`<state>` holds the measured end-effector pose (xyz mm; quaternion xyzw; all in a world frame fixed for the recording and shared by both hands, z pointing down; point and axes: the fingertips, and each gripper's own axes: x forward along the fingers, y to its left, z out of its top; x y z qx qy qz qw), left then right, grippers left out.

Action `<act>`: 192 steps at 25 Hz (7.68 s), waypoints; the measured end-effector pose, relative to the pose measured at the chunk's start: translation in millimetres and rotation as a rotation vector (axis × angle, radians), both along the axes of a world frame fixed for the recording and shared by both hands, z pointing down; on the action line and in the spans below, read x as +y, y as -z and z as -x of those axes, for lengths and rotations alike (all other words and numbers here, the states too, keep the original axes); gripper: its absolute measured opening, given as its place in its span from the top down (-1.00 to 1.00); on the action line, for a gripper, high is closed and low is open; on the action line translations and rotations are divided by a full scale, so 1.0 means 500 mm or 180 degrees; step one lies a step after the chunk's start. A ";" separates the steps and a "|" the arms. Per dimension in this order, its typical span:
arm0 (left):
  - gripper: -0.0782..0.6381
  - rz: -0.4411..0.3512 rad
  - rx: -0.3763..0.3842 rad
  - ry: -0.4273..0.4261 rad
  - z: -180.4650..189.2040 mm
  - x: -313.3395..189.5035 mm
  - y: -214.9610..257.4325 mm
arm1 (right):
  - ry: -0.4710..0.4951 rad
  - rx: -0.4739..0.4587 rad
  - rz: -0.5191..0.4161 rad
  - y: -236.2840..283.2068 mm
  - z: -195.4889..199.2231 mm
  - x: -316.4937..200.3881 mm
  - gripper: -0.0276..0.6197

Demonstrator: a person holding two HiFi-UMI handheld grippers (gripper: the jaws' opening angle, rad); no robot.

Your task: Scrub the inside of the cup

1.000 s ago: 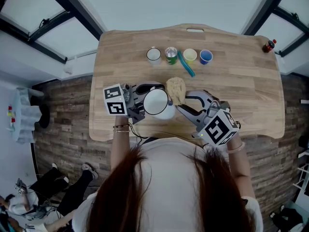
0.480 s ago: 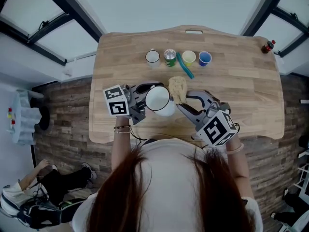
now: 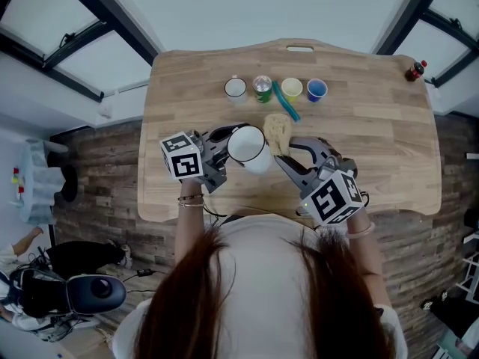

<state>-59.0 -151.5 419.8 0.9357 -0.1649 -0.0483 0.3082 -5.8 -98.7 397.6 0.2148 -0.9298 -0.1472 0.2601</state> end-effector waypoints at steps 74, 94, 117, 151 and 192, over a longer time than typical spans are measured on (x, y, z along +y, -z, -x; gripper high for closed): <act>0.70 0.0248 -0.0938 0.1453 0.055 -0.088 -0.049 | -0.0348 0.0266 -0.0130 -0.046 0.012 -0.008 0.61; 0.70 0.0278 -0.0954 0.1597 0.044 -0.098 -0.050 | -0.0210 0.0234 -0.0133 -0.046 0.028 0.006 0.61; 0.70 0.0320 -0.0761 0.1519 0.026 -0.096 -0.037 | -0.0043 0.0247 -0.0147 -0.044 0.061 0.022 0.62; 0.70 -0.0061 -0.1104 0.2386 0.124 -0.073 -0.026 | -0.0456 -0.0353 0.0291 -0.029 0.020 0.032 0.63; 0.70 -0.0482 -0.1162 0.2251 0.128 0.026 0.032 | -0.1435 -0.1023 0.0735 -0.016 -0.086 0.040 0.63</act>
